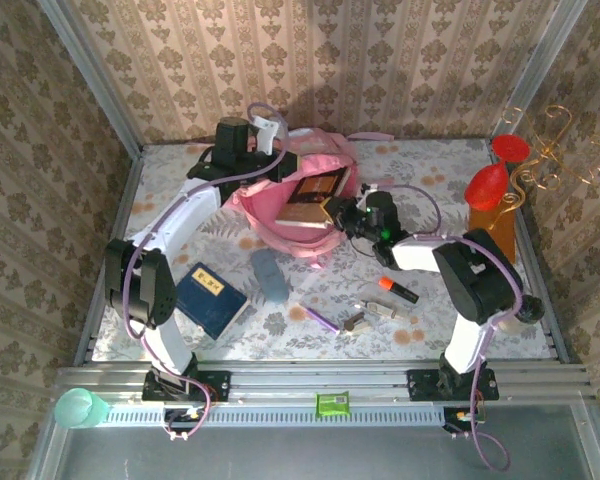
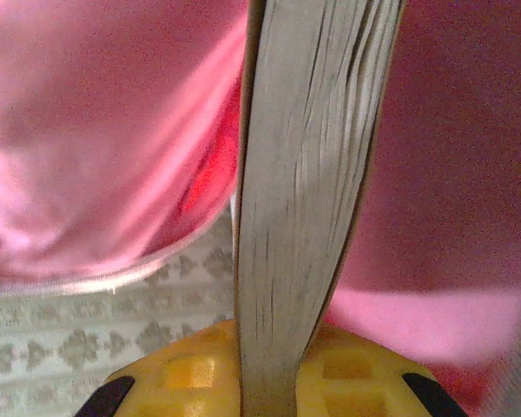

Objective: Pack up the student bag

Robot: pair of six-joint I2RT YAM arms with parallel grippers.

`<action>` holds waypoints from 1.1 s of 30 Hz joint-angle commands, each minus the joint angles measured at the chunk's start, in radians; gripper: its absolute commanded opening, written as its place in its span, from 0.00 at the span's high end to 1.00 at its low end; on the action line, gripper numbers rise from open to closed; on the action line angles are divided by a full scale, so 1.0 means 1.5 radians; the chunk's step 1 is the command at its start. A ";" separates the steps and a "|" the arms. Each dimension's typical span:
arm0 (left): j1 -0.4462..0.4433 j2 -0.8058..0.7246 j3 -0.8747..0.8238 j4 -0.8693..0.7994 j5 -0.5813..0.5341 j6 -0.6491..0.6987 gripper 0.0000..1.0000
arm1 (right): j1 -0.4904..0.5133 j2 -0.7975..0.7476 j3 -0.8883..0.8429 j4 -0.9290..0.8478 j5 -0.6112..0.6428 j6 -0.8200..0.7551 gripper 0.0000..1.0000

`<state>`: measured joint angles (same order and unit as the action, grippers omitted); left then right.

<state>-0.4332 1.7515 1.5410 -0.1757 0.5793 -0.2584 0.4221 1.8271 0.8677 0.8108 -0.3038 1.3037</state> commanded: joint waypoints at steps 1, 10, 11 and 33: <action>-0.011 -0.016 0.039 0.028 0.004 -0.032 1.00 | 0.010 0.050 0.061 0.149 0.134 0.014 1.00; -0.046 -0.006 0.061 0.039 -0.006 -0.064 1.00 | 0.056 0.231 0.220 0.124 0.364 0.039 1.00; -0.047 -0.005 0.063 0.040 -0.005 -0.068 1.00 | 0.061 0.251 0.245 0.125 0.376 0.031 1.00; -0.020 0.043 0.047 0.062 -0.038 -0.088 1.00 | 0.048 -0.135 -0.010 -0.137 0.295 -0.249 0.44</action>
<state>-0.4732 1.8080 1.5871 -0.1627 0.5419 -0.3744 0.5007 1.7103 0.8970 0.6937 0.1616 1.0393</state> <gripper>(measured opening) 0.050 0.554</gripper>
